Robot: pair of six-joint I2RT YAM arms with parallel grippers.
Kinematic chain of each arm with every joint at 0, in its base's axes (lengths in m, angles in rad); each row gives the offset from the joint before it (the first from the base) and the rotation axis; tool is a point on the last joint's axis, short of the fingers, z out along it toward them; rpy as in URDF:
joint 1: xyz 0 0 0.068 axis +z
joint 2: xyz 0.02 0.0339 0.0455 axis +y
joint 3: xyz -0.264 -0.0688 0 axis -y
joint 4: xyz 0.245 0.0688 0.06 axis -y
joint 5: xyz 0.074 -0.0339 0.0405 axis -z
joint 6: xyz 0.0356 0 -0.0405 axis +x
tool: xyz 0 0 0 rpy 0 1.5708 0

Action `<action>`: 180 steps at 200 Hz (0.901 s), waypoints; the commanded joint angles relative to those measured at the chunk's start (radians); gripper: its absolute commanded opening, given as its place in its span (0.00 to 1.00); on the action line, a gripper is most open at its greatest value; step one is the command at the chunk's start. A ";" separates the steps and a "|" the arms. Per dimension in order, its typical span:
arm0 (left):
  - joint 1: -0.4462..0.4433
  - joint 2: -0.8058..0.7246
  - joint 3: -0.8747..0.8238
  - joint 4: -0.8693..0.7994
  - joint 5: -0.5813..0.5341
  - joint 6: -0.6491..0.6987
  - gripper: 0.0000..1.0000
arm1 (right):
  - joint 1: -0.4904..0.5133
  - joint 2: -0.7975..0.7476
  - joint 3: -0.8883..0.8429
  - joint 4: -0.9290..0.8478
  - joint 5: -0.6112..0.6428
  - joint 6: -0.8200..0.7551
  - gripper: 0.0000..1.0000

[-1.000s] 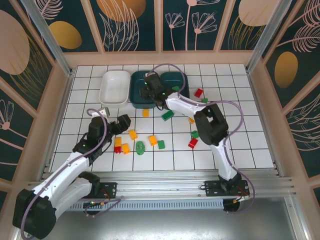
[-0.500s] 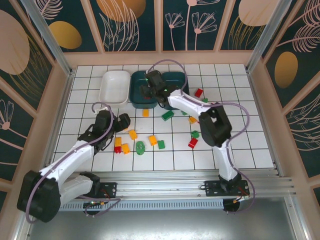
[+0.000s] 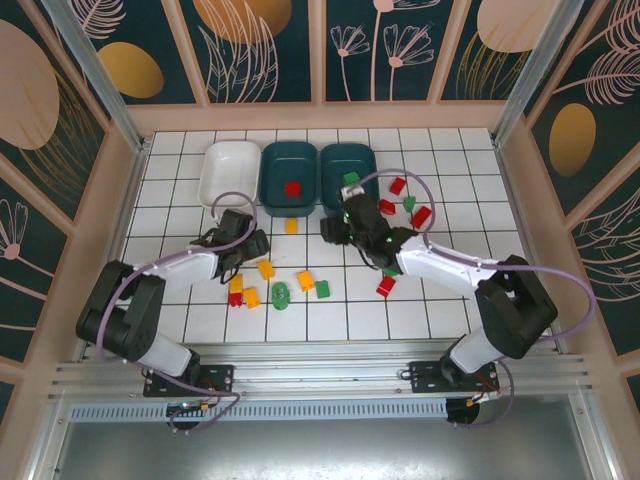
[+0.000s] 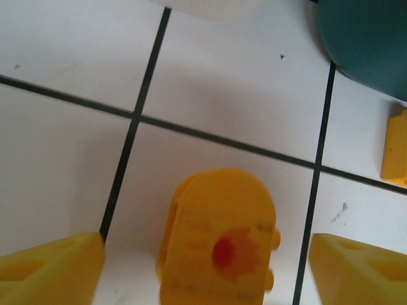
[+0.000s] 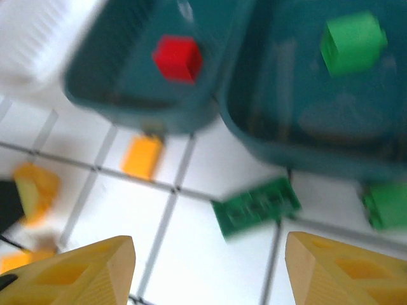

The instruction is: Sort the legos into containers by color

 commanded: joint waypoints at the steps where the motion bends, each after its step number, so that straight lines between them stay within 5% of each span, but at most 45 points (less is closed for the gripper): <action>1: 0.005 0.065 0.057 0.021 -0.022 0.036 0.74 | 0.005 -0.119 -0.080 0.023 0.044 0.046 0.64; 25: 0.004 0.102 0.057 0.035 -0.019 0.035 0.56 | 0.002 -0.201 -0.130 0.004 0.070 0.043 0.64; 56: 0.004 0.105 0.045 0.035 -0.033 0.044 0.52 | 0.001 -0.271 -0.148 -0.009 0.086 0.030 0.64; 73: 0.004 0.105 0.035 0.039 -0.037 0.061 0.36 | -0.001 -0.284 -0.151 -0.007 0.089 0.026 0.64; 94: 0.004 0.078 0.024 0.039 -0.040 0.070 0.28 | -0.001 -0.287 -0.152 -0.011 0.104 0.024 0.64; 180: 0.005 -0.141 0.177 -0.120 -0.092 0.125 0.29 | -0.011 -0.330 -0.193 -0.002 0.124 0.032 0.63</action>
